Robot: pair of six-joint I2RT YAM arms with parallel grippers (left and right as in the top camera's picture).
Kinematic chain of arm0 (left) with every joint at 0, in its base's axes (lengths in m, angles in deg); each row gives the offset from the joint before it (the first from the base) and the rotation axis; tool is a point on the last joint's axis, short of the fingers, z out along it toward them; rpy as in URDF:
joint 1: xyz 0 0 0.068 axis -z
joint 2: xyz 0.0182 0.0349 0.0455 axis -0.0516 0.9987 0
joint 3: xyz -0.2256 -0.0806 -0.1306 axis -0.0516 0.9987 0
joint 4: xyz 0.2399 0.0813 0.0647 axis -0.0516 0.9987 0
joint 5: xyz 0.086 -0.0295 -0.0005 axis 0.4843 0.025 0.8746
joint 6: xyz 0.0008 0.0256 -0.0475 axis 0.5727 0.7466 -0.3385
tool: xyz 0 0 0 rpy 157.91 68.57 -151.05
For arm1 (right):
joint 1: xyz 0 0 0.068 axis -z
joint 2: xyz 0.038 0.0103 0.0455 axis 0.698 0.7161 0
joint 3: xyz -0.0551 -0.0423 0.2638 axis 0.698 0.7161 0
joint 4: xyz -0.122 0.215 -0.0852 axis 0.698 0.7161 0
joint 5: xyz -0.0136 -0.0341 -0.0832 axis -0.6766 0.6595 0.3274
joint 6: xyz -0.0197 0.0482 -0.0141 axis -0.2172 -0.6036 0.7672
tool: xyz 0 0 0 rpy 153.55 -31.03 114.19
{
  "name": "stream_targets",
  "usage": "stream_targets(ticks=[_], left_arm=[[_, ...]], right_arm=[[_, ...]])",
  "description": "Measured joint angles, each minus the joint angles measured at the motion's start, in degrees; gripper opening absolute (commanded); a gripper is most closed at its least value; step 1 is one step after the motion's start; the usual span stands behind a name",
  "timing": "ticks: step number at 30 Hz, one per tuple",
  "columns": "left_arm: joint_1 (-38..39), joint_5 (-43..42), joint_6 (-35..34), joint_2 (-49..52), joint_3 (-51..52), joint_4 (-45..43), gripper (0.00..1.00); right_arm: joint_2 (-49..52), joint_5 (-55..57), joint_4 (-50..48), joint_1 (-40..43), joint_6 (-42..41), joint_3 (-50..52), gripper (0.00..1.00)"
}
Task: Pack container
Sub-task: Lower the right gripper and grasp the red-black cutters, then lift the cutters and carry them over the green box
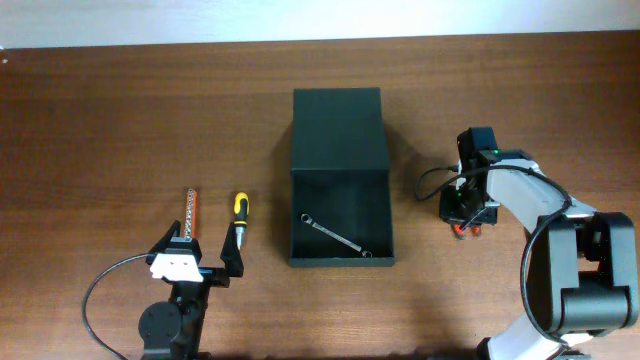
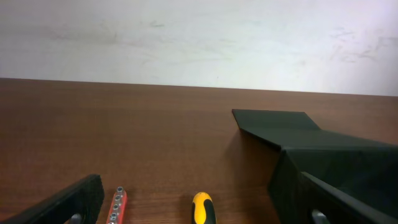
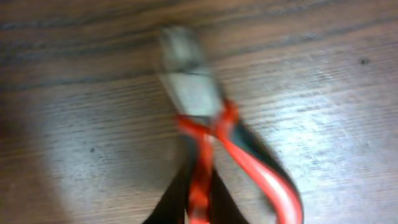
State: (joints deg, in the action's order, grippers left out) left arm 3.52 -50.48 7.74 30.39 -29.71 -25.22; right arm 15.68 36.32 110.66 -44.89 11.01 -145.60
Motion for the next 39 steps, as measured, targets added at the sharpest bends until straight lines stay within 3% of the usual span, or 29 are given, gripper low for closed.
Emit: stream_targets(ticks=[10,14,25,32,39], left_arm=[[0.00,0.00,0.00,0.00,0.00,-0.02,0.99],[0.00,0.00,0.00,0.00,0.00,0.00,0.99],[0.00,0.00,0.00,0.00,-0.02,0.02,0.99],[0.00,0.00,0.00,0.00,-0.02,0.02,0.99],[0.00,0.00,0.00,0.00,-0.02,0.02,0.99]], right_arm=[[0.33,0.07,1.05,0.02,-0.26,-0.70,0.04],[1.60,0.24,7.26,0.02,0.24,-4.39,0.04],[2.45,-4.31,32.94,-1.53,8.20,-39.01,0.04],[2.38,-10.05,45.70,-12.24,18.29,-50.38,0.04],[2.40,-11.15,43.34,-26.45,22.73,-50.40,0.04]])
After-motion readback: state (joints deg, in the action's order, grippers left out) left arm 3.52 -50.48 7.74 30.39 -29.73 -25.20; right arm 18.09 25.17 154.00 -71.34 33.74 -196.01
